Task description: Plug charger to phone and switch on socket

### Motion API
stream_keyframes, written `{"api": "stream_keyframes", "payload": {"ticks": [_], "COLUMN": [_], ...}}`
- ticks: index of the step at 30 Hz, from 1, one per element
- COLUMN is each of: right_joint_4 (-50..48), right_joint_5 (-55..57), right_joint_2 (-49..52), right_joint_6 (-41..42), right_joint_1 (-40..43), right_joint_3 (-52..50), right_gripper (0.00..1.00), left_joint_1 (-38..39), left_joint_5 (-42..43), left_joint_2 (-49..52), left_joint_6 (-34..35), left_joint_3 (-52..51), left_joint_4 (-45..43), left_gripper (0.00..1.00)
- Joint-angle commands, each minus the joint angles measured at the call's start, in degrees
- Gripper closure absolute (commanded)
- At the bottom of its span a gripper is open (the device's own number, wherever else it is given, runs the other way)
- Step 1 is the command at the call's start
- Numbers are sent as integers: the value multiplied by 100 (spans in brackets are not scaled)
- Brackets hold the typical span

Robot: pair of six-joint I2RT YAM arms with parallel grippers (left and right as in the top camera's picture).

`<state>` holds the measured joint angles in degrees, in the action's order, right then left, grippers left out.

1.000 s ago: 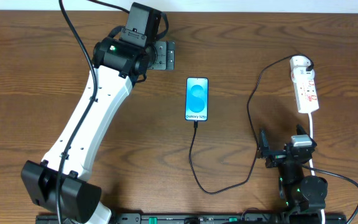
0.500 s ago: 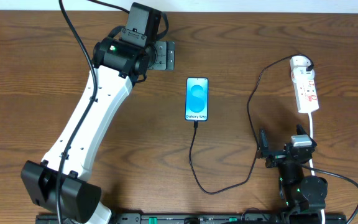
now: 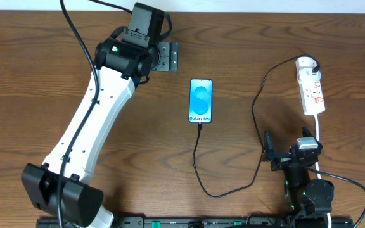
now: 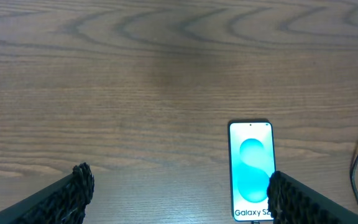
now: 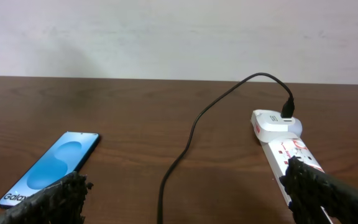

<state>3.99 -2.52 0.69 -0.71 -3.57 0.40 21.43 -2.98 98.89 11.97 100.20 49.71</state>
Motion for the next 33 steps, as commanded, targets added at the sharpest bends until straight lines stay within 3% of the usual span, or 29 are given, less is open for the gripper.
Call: {"api": "stream_keyframes", "payload": {"ticks": [1,14,24,33], "right_joint_4": [31,31,28,28], "right_joint_5": [90,90,90,90], "right_joint_2": [-37,-37,-37,-37], "right_joint_6": [-87,-87,-85,-87], "right_joint_1": [-11,-11,-11,-11], "right_joint_3": [-9,-9,-9,-9], "right_gripper": [1,1,1,1], "left_joint_1": [-24,-17,-24,-26], "left_joint_5": [-72,-118,-431,-651], "left_joint_2": [35,-50,-1338,-2533], "left_joint_6": [-15,-35,-249,-254], "left_joint_3": [-24,-275,-2371,-3259], "left_joint_4": [22,710,369,378], "left_gripper": [9,9,9,9]}}
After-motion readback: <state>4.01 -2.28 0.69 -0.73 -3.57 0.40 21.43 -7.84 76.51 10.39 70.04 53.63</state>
